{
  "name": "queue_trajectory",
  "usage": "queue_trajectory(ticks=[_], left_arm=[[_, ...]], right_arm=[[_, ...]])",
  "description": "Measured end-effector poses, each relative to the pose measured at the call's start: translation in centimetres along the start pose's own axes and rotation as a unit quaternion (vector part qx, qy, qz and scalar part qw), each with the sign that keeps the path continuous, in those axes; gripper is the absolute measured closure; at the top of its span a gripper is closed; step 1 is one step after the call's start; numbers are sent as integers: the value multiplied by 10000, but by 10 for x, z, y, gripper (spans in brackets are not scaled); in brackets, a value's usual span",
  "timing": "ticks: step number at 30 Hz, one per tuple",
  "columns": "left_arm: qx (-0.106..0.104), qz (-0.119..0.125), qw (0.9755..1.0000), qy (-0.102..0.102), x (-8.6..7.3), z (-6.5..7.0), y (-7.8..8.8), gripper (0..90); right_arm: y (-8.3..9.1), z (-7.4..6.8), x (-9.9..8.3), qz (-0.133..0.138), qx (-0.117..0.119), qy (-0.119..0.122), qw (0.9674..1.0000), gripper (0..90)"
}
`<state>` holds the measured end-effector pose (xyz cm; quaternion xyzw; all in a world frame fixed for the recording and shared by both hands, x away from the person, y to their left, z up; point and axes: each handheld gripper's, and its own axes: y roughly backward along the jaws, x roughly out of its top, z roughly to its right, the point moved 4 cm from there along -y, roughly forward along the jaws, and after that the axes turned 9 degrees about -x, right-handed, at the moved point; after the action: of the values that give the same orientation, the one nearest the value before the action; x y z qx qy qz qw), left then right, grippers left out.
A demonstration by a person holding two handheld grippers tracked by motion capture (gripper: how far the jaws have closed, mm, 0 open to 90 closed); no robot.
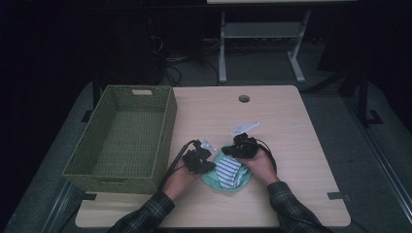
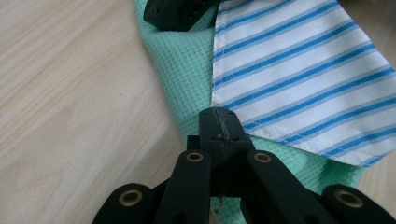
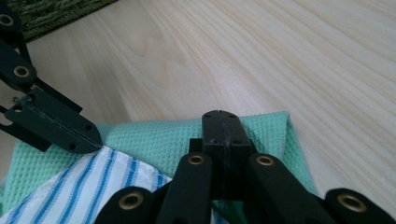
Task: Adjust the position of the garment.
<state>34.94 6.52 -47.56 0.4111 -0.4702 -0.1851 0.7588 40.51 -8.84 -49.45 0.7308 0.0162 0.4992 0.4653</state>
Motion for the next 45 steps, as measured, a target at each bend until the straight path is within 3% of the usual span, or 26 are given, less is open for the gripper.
queue_trajectory(ticks=[3, 6, 13, 19, 29, 45], left_arm=[[-119, 287, 9995, 78, 2, 4, 13, 897], [-199, 423, 9989, 36, 1, 14, 23, 897], [-468, 282, 9985, 7, -18, 32, 23, 897], [-458, -38, 9989, -44, -23, 33, 9, 897], [-270, -291, 9992, -36, -21, 17, 0, 897], [18, -235, 9996, 164, 5, -17, -10, 898]], right_arm=[[15, 5, 2, 196, -91, -22, 9998, 898], [23, 10, 1, 237, -173, -42, 9996, 898], [37, 33, -14, 122, -426, -135, 9989, 898], [34, 36, -28, -38, -438, -203, 9988, 898], [39, 32, -40, -174, -450, -115, 9988, 899], [73, 22, -73, -358, -413, -98, 9985, 899]])
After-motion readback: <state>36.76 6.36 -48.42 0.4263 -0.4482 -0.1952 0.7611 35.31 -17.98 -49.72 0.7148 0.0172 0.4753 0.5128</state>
